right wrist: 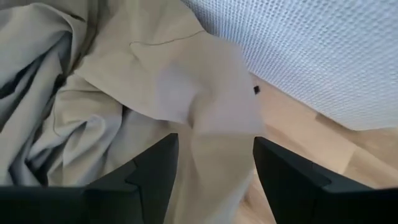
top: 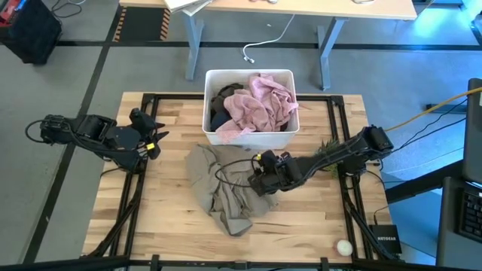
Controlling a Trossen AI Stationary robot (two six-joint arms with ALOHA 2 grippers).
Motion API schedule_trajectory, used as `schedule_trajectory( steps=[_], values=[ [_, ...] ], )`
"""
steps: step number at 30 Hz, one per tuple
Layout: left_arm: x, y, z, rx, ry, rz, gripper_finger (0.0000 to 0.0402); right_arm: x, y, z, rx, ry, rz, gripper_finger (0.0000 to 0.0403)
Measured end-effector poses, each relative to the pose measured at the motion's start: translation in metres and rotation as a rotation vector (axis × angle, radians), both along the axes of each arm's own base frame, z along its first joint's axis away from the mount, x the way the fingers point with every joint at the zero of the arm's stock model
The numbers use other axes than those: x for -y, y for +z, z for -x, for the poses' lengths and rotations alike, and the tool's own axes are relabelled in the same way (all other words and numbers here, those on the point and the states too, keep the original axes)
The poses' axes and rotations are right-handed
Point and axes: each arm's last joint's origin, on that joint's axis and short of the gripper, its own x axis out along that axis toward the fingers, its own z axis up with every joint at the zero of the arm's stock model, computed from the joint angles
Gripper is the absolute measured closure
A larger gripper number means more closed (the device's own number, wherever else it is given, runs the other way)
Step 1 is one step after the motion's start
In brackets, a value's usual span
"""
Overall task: Sort clothes
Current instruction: Put the brown shorts into the white bin
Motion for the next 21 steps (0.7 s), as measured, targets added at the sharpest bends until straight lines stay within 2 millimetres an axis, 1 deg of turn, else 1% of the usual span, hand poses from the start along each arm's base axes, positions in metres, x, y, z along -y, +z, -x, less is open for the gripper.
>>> schedule_trajectory(
  steps=[3, 6, 9, 12, 14, 17, 21],
  values=[
    [0.0, 0.0, 0.0, -0.003, -0.011, 0.012, 0.026, 0.004, -0.008, -0.004, 0.02, 0.009, -0.035, 0.0164],
    [0.001, 0.0, 0.0, -0.005, -0.019, 0.019, 0.026, 0.01, -0.017, -0.007, 0.048, 0.009, -0.054, 0.0137],
    [0.001, 0.0, 0.0, -0.005, -0.019, 0.02, 0.026, 0.017, -0.026, -0.007, 0.051, 0.026, -0.023, 0.0108],
    [0.001, 0.0, 0.0, -0.005, -0.019, 0.02, 0.026, 0.023, -0.033, -0.005, 0.042, 0.013, 0.06, 0.0086],
    [0.001, 0.0, 0.0, -0.005, -0.019, 0.02, 0.026, 0.027, -0.036, -0.003, 0.033, 0.009, 0.108, 0.0079],
    [0.001, 0.0, 0.0, -0.005, -0.019, 0.02, 0.026, 0.027, -0.038, -0.003, 0.035, 0.029, 0.148, 0.0077],
    [0.001, 0.0, 0.0, -0.005, -0.019, 0.02, 0.026, 0.025, -0.045, -0.007, 0.086, 0.11, 0.125, 0.0082]
  ],
)
